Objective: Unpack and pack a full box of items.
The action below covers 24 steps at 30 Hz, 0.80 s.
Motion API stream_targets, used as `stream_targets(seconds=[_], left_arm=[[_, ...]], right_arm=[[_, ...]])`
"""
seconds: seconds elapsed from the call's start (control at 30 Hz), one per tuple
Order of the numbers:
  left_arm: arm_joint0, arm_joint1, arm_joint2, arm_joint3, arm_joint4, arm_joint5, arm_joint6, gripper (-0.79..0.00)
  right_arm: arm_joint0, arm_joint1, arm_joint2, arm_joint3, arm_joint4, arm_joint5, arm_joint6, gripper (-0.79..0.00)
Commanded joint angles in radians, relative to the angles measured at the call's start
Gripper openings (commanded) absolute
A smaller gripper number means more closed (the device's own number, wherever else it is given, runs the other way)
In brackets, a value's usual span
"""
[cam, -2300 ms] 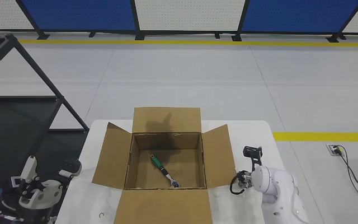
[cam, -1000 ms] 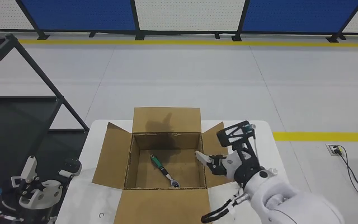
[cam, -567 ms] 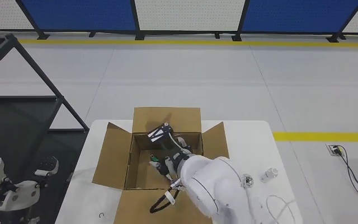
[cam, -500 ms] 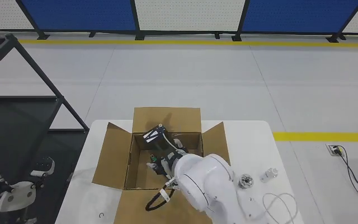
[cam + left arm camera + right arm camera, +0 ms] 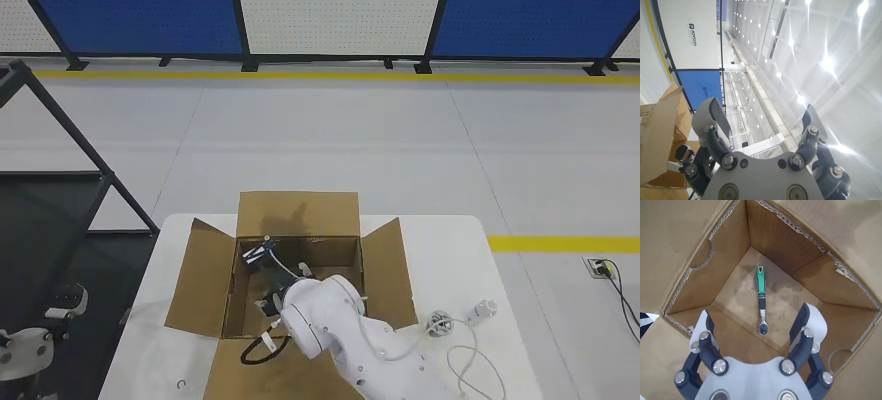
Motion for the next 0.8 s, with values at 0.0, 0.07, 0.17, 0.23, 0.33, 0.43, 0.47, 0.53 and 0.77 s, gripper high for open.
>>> stream_targets(seconds=[0.0, 0.07, 0.17, 0.23, 0.33, 0.43, 0.47, 0.53, 0.77], left_arm=[[0.0, 0.0, 0.0, 0.0, 0.0, 0.0, 0.0, 0.0], [0.0, 0.0, 0.0, 0.0, 0.0, 0.0, 0.0, 0.0], [-0.002, 0.0, 0.003, -0.005, 0.008, 0.008, 0.001, 0.0], [-0.004, 0.0, 0.009, -0.011, 0.015, 0.013, -0.004, 0.0], [-0.003, 0.0, 0.01, -0.015, 0.019, 0.012, -0.008, 0.0], [-0.001, -0.001, 0.007, -0.016, 0.015, 0.011, -0.007, 0.0], [0.0, -0.002, 0.006, -0.016, 0.01, 0.011, -0.004, 0.0], [0.004, -0.002, 0.003, -0.017, 0.006, 0.011, -0.002, 0.0], [0.009, -0.005, -0.001, -0.016, -0.001, 0.006, 0.002, 0.0]], right_arm=[[0.0, 0.0, 0.0, 0.0, 0.0, 0.0, 0.0, 0.0], [0.0, 0.0, 0.0, 0.0, 0.0, 0.0, 0.0, 0.0], [-0.013, -0.001, -0.004, 0.01, -0.002, -0.018, -0.036, 0.0], [-0.007, -0.007, -0.003, 0.063, 0.018, -0.039, -0.068, 0.0], [0.04, -0.031, -0.023, 0.175, 0.045, -0.045, -0.091, 0.0], [0.096, -0.058, -0.044, 0.299, 0.09, -0.079, -0.104, 0.0], [0.115, -0.068, -0.05, 0.341, 0.104, -0.091, -0.109, 0.0], [0.148, -0.086, -0.063, 0.414, 0.128, -0.111, -0.116, 0.0], [0.225, -0.149, -0.113, 0.61, 0.185, -0.176, -0.133, -0.329]])
